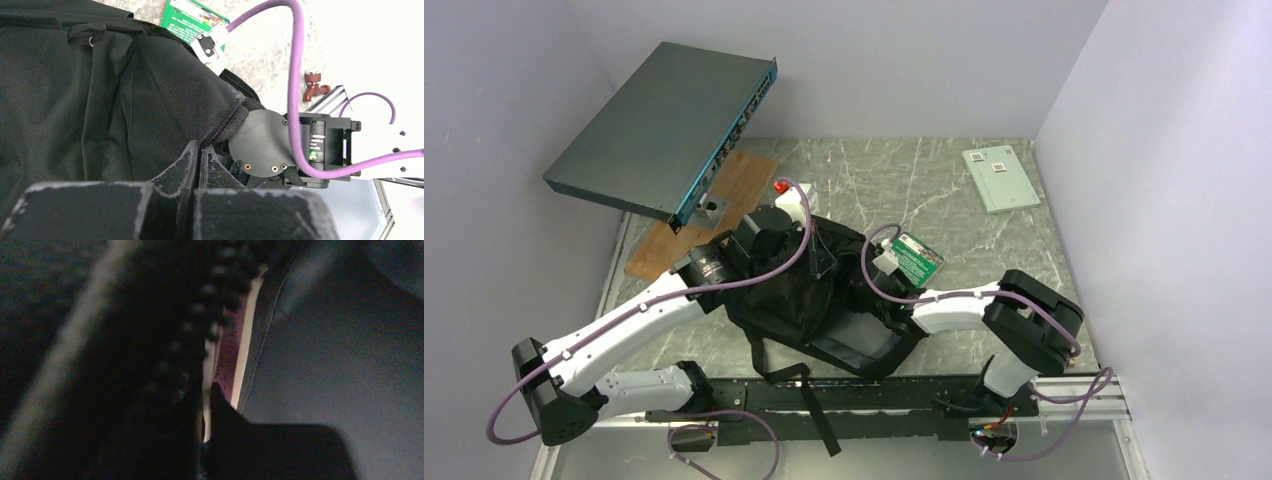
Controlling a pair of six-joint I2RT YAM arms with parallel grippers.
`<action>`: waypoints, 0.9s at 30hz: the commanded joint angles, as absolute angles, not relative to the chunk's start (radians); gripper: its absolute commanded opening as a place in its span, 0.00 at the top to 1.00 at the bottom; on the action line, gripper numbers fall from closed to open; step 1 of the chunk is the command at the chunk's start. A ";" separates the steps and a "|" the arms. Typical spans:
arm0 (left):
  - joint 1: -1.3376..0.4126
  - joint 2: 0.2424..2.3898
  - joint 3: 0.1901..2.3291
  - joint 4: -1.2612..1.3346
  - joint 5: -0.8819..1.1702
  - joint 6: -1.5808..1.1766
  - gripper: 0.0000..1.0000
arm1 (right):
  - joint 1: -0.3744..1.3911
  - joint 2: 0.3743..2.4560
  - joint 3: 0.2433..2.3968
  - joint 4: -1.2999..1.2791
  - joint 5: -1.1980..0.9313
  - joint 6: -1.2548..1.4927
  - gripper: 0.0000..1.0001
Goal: Pack the student bag
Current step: Place the book in the student bag, then pick up the book from the center of the board.
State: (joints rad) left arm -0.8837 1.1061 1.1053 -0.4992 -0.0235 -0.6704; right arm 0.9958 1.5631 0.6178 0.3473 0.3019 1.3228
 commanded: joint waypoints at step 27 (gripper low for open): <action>-0.877 1.093 0.996 -0.526 -0.143 -0.666 1.00 | 0.828 0.525 0.614 -0.448 0.627 0.481 0.01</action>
State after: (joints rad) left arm -0.8837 1.1046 1.0306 -0.5232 -0.1329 -0.6655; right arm 0.9188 0.5331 0.5392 -0.4191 0.4427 0.6319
